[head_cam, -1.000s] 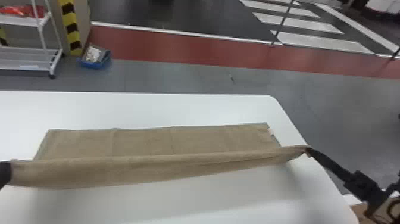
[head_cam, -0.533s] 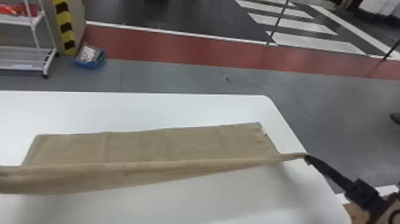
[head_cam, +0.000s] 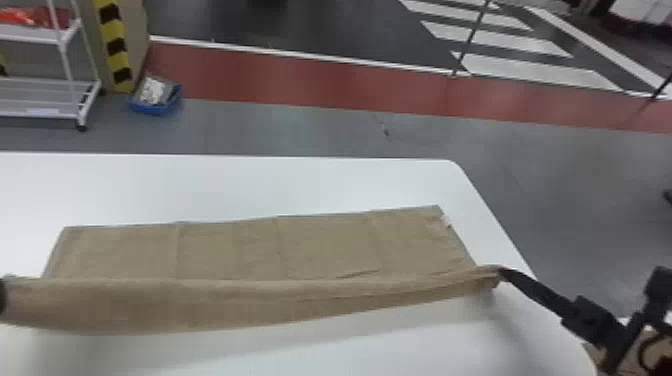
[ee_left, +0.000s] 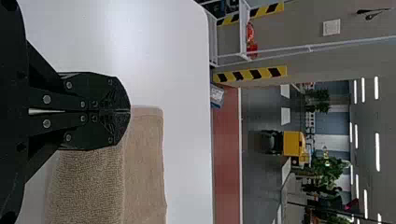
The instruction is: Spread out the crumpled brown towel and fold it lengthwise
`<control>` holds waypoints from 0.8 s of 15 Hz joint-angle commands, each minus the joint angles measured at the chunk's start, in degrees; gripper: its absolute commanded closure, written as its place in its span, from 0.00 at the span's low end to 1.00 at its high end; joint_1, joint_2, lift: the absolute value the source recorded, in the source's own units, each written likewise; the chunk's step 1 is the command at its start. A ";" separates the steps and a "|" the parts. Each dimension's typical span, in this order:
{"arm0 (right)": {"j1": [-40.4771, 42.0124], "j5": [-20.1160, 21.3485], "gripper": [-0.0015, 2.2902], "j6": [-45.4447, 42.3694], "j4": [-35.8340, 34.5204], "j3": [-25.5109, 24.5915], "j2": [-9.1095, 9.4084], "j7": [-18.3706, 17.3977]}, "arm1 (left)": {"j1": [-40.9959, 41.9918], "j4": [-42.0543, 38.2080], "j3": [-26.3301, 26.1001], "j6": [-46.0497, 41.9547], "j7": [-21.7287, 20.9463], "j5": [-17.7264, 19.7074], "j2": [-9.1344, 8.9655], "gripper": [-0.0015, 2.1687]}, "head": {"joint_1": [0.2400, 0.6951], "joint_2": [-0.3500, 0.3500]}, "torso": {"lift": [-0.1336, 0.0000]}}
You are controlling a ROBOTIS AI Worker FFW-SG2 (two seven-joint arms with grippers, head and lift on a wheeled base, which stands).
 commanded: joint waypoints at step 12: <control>5.39 10.22 0.23 -43.25 1.15 3.64 -0.54 4.12 | -1.64 1.70 -1.53 0.03 -0.37 -0.32 0.10 0.63 | 1.00 0.02 | 0.07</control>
